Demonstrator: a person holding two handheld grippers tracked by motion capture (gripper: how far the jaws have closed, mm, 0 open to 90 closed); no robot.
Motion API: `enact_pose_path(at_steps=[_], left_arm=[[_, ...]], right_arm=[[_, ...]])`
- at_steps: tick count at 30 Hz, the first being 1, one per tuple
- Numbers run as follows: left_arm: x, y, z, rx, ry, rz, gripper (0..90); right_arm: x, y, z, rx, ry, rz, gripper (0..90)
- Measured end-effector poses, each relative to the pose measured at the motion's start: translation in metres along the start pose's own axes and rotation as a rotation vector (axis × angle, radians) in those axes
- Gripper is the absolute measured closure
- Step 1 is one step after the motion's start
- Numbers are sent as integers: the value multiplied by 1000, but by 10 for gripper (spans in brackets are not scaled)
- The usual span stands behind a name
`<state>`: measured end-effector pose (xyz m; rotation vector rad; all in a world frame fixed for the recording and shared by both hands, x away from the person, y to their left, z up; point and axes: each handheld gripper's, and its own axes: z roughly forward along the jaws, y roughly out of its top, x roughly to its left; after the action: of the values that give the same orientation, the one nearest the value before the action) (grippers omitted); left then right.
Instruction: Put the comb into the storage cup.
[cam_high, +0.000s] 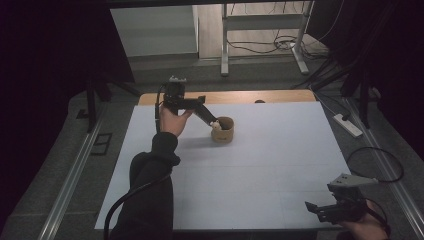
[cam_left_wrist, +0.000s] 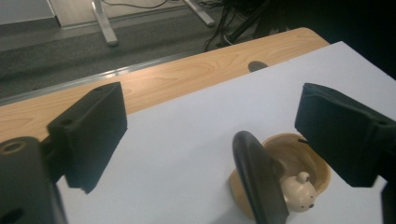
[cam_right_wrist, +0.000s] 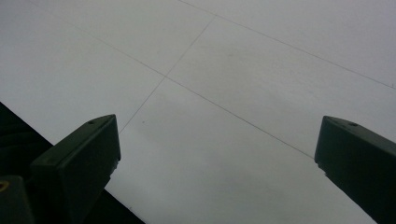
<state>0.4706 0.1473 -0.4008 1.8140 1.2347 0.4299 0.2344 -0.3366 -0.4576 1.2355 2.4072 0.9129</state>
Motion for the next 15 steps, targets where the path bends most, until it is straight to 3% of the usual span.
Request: enact_pose_path(at_steps=[2, 10, 15], left_arm=[[-1, 0, -2, -5, -15, 7, 79], [-8, 0, -9, -24, 1, 101, 38], [-10, -1, -13, -45, -1, 127, 17]], right_arm=[[0, 0, 0, 0, -1, 0, 3], [0, 0, 0, 1, -2, -2, 3], [0, 0, 0, 1, -3, -2, 3]])
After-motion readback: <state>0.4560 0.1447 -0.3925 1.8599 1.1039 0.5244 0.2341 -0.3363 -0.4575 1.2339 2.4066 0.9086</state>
